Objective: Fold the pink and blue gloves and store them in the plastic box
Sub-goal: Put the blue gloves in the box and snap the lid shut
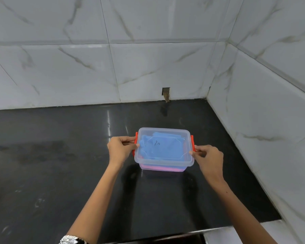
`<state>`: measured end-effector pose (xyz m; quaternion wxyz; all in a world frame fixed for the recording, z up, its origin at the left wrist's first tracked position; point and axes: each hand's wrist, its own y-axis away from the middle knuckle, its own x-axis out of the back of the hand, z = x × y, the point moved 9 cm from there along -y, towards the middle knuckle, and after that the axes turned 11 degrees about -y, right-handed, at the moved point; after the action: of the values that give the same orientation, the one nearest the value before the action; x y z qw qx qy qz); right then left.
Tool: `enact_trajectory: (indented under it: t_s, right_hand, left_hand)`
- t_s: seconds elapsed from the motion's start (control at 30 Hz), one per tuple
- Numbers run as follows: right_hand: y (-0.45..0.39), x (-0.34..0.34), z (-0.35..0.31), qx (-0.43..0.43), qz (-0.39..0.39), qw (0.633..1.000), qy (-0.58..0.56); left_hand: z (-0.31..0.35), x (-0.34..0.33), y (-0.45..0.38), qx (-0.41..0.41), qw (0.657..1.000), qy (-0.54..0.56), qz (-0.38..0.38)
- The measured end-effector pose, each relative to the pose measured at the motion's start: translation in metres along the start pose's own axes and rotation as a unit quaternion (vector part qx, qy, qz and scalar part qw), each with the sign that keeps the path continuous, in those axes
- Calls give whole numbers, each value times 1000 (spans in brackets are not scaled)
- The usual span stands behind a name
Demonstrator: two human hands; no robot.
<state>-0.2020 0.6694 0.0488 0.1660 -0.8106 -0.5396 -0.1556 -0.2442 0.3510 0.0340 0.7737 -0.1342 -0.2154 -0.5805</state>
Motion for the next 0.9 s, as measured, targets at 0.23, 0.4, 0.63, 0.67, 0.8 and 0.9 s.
enact_trajectory:
  t_s: [0.23,0.4,0.63,0.67,0.8,0.9]
  right_hand:
    - [-3,-66,-36,46,-56,997,-18]
    - [-2,-136,-70,67,-94,993,-26]
    - [-3,-188,-96,66,-95,993,-27]
    - [-3,-189,-96,65,-90,993,-28]
    - [-1,-187,-97,67,-78,994,-25]
    - [0,-188,-100,72,-74,995,-18]
  left_hand:
    - [-33,65,-6,21,994,26,103]
    - [-64,125,-28,41,987,18,154]
    - [-84,164,-61,64,986,19,154]
    - [-86,165,-64,63,986,21,151]
    - [-92,162,-66,60,986,37,149]
    - [-92,162,-67,60,987,35,145]
